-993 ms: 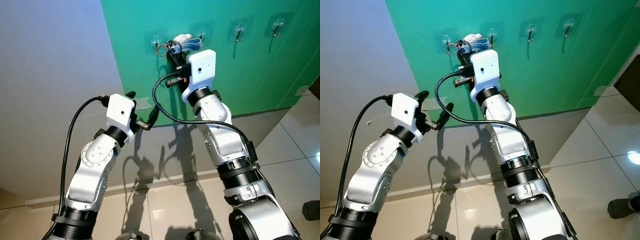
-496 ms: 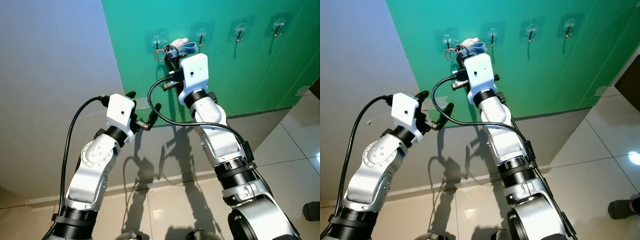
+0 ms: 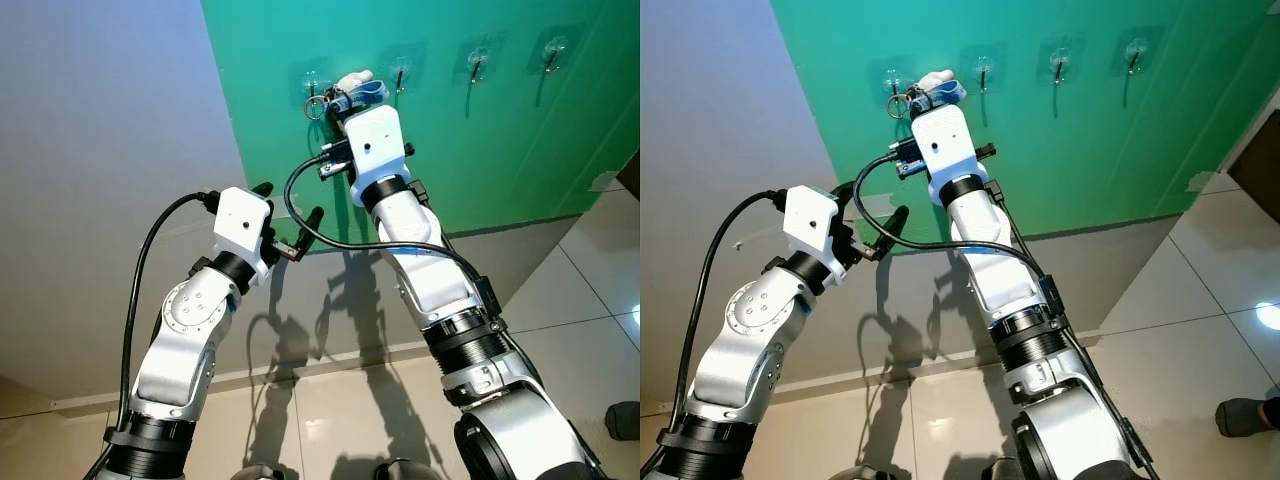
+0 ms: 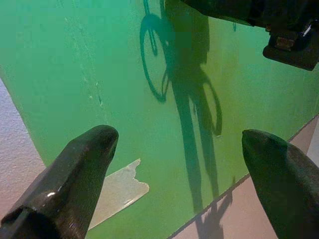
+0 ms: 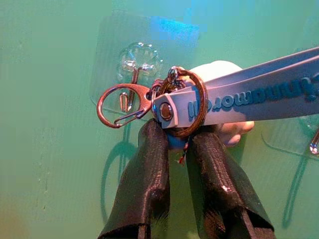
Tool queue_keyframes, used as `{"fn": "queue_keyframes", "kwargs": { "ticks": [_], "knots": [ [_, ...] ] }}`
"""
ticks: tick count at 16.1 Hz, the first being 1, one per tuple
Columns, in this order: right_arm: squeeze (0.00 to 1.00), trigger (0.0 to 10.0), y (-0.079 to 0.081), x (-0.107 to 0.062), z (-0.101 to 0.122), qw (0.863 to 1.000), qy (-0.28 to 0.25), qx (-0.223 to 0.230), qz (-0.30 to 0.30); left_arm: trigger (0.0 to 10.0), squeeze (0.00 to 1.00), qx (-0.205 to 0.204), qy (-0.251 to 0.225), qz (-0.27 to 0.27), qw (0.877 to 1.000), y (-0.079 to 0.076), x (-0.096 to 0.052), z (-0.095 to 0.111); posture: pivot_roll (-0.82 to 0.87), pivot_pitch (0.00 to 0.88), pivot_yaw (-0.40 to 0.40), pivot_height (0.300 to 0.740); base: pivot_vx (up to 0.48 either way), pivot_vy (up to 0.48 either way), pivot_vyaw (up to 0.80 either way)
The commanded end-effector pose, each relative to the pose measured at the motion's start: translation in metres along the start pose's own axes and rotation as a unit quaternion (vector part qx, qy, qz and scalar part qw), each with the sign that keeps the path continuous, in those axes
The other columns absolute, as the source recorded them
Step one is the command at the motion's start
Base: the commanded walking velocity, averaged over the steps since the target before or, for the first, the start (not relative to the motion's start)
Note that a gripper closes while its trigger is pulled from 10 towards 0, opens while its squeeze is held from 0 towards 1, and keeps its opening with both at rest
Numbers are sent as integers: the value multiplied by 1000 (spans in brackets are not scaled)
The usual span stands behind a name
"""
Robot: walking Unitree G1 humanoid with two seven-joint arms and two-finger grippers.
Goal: Hang keys on a hook
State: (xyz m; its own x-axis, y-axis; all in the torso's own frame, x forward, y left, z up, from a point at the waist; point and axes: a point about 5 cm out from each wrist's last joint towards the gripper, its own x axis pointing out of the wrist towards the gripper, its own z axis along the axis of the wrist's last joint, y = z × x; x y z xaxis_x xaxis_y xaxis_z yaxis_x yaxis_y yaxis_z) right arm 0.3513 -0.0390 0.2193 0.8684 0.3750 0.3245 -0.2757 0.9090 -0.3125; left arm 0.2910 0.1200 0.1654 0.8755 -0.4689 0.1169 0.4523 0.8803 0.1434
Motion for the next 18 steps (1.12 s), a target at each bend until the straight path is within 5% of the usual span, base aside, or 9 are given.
{"fn": "queue_keyframes", "kwargs": {
  "ticks": [1,10,15,16,18],
  "knots": [
    [0,10000,3,0,0,1000,-2,-15,4,10000,0,5,4,-5,1000,0,0,1,-81,66,80,740,0,0,0],
    [0,10000,-1,-10,-17,998,37,-45,-4,10000,0,8,0,-11,1000,-2,4,2,-88,63,89,740,0,0,0],
    [0,10000,-1,-10,-19,999,46,-21,3,10000,0,4,-10,-6,1000,-1,4,5,-90,64,87,740,0,0,0],
    [945,10000,0,-10,-18,999,44,-8,10,10000,0,4,-12,-6,1000,0,4,6,-90,63,88,740,0,0,0],
    [1000,10000,2,-10,-17,999,43,7,19,10000,0,3,-15,-6,1000,0,5,7,-90,61,88,740,0,0,0]
  ]
}}
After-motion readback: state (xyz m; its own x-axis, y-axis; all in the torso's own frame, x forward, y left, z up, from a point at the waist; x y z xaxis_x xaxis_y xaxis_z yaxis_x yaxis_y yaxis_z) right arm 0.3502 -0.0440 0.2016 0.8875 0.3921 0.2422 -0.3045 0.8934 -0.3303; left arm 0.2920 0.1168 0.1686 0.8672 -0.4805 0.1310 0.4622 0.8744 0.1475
